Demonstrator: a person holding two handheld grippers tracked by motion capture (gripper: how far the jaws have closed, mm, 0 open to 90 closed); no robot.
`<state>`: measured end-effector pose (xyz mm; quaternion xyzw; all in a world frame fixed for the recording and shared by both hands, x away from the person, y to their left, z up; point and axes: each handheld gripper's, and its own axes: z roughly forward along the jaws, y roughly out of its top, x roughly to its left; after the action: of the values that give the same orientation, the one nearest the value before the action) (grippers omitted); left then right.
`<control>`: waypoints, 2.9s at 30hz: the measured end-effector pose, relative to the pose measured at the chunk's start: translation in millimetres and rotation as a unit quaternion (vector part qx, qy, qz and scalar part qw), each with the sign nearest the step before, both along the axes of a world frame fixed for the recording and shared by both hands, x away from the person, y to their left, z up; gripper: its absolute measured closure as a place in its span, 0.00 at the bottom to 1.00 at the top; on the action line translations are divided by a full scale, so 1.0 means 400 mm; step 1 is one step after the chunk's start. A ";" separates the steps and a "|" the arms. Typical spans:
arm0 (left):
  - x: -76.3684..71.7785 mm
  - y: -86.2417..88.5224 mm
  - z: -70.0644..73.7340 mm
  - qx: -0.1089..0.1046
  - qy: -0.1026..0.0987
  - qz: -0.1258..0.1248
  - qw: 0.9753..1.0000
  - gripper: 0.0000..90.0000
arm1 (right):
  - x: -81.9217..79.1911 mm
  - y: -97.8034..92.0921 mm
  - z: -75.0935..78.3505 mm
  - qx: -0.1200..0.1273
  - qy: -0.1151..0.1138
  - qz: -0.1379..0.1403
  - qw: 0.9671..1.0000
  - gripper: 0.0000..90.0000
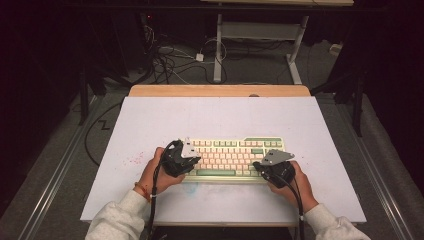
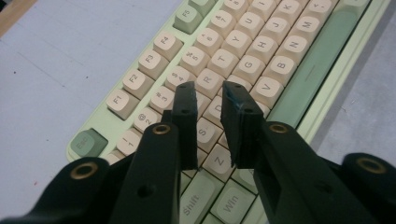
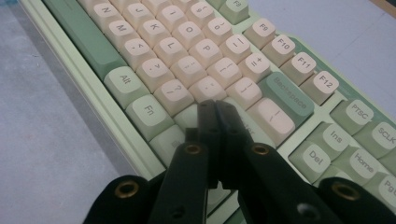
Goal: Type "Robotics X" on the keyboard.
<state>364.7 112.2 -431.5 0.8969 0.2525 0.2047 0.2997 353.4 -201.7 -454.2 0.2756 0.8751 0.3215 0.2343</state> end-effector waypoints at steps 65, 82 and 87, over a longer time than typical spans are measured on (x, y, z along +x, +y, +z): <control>-0.062 -0.003 0.013 -0.031 -0.121 0.009 0.992 0.19 | -0.050 0.001 0.083 0.066 -0.123 -0.045 0.989 0.22; -0.109 0.028 0.022 -0.027 -0.138 0.004 0.990 0.18 | -0.091 -0.039 0.106 0.064 -0.138 -0.048 0.987 0.23; -0.120 0.038 0.023 -0.029 -0.142 0.003 0.989 0.18 | -0.100 -0.047 0.110 0.063 -0.141 -0.050 0.987 0.23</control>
<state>316.8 127.2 -422.5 0.8490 0.2162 0.3237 0.3573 313.5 -220.6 -410.2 0.2846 0.7966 0.3995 0.3534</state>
